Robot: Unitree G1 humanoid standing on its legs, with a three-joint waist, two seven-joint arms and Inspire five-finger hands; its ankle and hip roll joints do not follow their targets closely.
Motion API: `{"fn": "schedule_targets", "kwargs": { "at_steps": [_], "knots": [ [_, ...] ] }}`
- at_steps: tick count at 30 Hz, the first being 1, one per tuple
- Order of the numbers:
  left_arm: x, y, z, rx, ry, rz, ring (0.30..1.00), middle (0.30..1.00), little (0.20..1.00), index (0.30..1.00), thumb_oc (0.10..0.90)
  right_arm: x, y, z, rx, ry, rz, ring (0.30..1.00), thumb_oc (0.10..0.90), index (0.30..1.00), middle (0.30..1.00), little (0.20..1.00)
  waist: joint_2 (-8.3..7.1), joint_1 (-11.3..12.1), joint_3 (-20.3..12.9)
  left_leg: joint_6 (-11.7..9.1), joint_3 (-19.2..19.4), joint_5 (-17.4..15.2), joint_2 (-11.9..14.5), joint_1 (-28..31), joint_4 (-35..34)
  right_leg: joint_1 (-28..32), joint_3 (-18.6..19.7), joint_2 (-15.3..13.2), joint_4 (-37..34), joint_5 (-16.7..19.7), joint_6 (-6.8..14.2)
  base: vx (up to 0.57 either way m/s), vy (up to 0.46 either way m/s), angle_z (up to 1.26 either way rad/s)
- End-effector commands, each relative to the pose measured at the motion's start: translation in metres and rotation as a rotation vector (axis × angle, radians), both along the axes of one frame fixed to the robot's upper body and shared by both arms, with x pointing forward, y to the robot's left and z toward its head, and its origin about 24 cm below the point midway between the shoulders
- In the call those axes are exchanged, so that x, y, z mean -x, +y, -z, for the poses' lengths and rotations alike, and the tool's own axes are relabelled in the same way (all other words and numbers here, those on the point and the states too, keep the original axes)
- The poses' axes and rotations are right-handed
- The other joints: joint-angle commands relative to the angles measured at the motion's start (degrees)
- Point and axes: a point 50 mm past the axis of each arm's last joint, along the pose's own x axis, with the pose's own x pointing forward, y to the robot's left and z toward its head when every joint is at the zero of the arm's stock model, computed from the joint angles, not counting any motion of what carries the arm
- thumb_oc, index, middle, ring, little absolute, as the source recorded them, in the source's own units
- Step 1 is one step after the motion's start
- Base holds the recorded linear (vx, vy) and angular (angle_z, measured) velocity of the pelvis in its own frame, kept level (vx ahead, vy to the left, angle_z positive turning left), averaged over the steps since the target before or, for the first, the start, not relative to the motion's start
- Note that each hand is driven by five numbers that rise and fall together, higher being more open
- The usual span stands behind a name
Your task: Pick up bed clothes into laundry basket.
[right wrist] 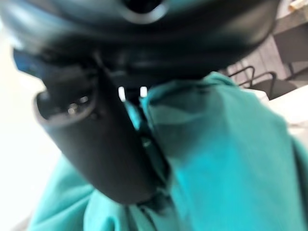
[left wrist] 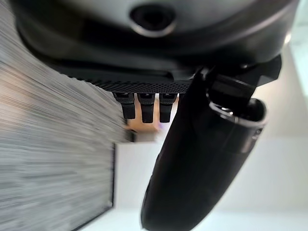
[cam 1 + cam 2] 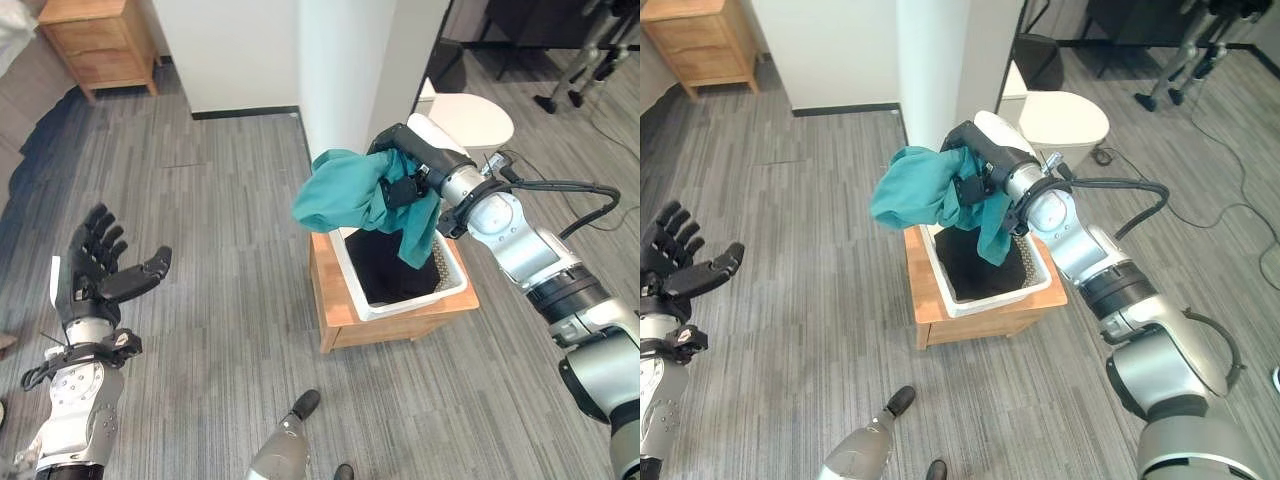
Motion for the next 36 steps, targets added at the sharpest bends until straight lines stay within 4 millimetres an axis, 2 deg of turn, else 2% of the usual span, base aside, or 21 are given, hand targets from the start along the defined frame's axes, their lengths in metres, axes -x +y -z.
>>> {"fn": "schedule_targets", "kwargs": {
  "at_steps": [1,3,5,7,8,10,11,14,15,18,20,30,32,36],
  "knots": [
    [-0.007,0.002,-0.041,-0.064,-0.21,0.03,0.9,0.9,0.9,0.9,0.8,0.006,0.018,-0.097,0.033,-0.356,-0.012,0.3,0.4,0.3,0.3,0.3,-4.54,-3.7,-6.5,-1.7,14.7,-11.0,1.0,1.4,15.7,-2.2,-3.0,-9.8,-12.9,7.8,5.7,-0.14,-0.095,0.35],
    [-0.007,0.002,-0.043,-0.079,-0.204,0.042,0.9,0.9,0.9,0.9,0.8,0.003,-0.002,-0.102,0.129,-0.38,0.086,0.3,0.4,0.3,0.3,0.3,-4.36,-5.5,-7.7,-1.9,18.0,-11.6,2.6,4.1,13.9,-2.7,-5.4,-9.7,-13.2,7.8,5.6,-0.09,-0.044,0.84],
    [-0.009,0.0,-0.042,-0.091,-0.191,0.064,0.9,0.9,0.9,0.9,0.8,-0.003,-0.027,-0.101,0.221,-0.376,0.204,0.3,0.4,0.3,0.3,0.3,-3.32,-7.2,-9.3,-1.6,21.2,-11.7,2.6,6.0,7.9,-2.8,-8.4,-9.2,-13.7,7.6,5.9,-0.04,-0.004,1.29],
    [-0.009,-0.001,-0.039,-0.095,-0.175,0.07,0.9,0.9,0.9,0.9,0.8,-0.008,-0.045,-0.094,0.231,-0.344,0.288,0.3,0.4,0.3,0.3,0.3,-2.06,-8.5,-10.1,-1.7,21.3,-10.6,1.8,7.4,3.1,-2.9,-9.5,-8.5,-14.2,7.9,5.9,-0.02,0.035,0.59],
    [-0.009,-0.001,-0.039,-0.096,-0.175,0.07,0.9,0.9,0.9,0.9,0.8,-0.009,-0.045,-0.094,0.231,-0.344,0.288,0.3,0.4,0.3,0.3,0.3,-2.06,-8.6,-10.2,-1.7,21.1,-10.4,1.8,7.5,2.7,-2.8,-9.6,-8.5,-14.3,7.9,5.9,-0.03,0.058,0.52],
    [-0.011,-0.003,-0.038,-0.088,-0.177,0.071,0.9,0.9,0.9,0.9,0.8,-0.013,-0.061,-0.087,0.167,-0.302,0.354,0.3,0.4,0.3,0.3,0.3,-1.66,-9.2,-10.1,-1.8,20.6,-9.5,1.2,7.4,2.2,-2.6,-10.5,-8.9,-15.0,8.5,5.8,-0.03,0.053,0.6],
    [-0.009,-0.005,-0.034,-0.087,-0.16,0.08,0.9,0.9,0.9,0.9,0.8,-0.018,-0.069,-0.076,0.162,-0.255,0.396,0.3,0.4,0.3,0.3,0.3,-1.32,-9.2,-10.4,-1.6,21.0,-9.5,1.0,8.0,1.7,-2.3,-10.4,-9.0,-15.4,9.0,6.1,0.01,0.059,0.49],
    [-0.001,-0.004,-0.029,-0.097,-0.133,0.079,0.9,0.9,0.9,0.9,0.8,-0.024,-0.071,-0.064,0.247,-0.222,0.443,0.3,0.4,0.3,0.3,0.3,-0.55,-8.5,-10.4,-1.2,21.3,-9.4,0.7,8.9,0.4,-1.7,-9.9,-9.5,-15.9,9.7,6.5,0.0,0.069,0.07],
    [0.003,-0.005,-0.026,-0.086,-0.127,0.077,0.9,0.9,0.9,0.9,0.8,-0.027,-0.067,-0.061,0.291,-0.212,0.443,0.3,0.4,0.3,0.3,0.3,-0.29,-8.2,-10.4,-1.0,21.1,-9.3,0.4,9.0,-0.2,-1.8,-9.7,-9.6,-16.1,10.0,6.6,-0.02,0.062,-0.07],
    [0.003,-0.007,-0.027,-0.091,-0.129,0.084,0.9,0.9,0.9,0.9,0.8,-0.028,-0.067,-0.057,0.321,-0.196,0.448,0.3,0.4,0.3,0.3,0.3,-0.04,-8.2,-10.8,-1.0,21.3,-9.2,0.3,8.8,-0.5,-1.8,-10.0,-9.9,-16.3,10.1,7.0,0.01,0.047,-0.09],
    [0.0,-0.012,-0.032,-0.118,-0.141,0.119,0.9,0.9,0.9,0.9,0.8,-0.03,-0.072,-0.044,0.35,-0.163,0.471,0.3,0.4,0.3,0.3,0.3,0.38,-7.8,-10.7,-1.0,21.1,-9.1,0.0,8.5,-0.6,-2.0,-10.1,-10.2,-16.4,10.3,7.2,0.0,0.043,0.06],
    [-0.002,-0.019,-0.033,-0.119,-0.155,0.137,0.9,0.9,0.9,0.9,0.8,-0.032,-0.075,-0.01,0.306,-0.058,0.498,0.3,0.4,0.3,0.3,0.3,1.94,-6.7,-9.8,-0.5,20.1,-8.7,-0.9,6.6,-0.7,-4.0,-9.6,-10.8,-16.4,11.0,7.8,-0.01,0.013,0.0],
    [-0.006,-0.022,-0.036,-0.115,-0.174,0.149,0.9,0.9,0.9,0.9,0.8,-0.033,-0.071,-0.003,0.275,-0.039,0.487,0.3,0.4,0.3,0.3,0.3,2.41,-6.8,-9.4,-0.6,20.0,-8.2,-1.2,5.8,-0.7,-4.7,-9.5,-10.9,-16.4,11.2,7.8,-0.02,0.005,-0.02],
    [-0.013,-0.024,-0.038,-0.115,-0.183,0.162,0.9,0.9,0.9,0.9,0.8,-0.034,-0.062,0.013,0.344,0.0,0.456,0.3,0.4,0.3,0.3,0.3,3.28,-7.1,-9.0,-0.6,19.6,-7.8,-1.6,4.2,-0.7,-6.1,-9.3,-11.0,-16.4,11.4,7.7,0.0,-0.002,0.02]
  ]
}}
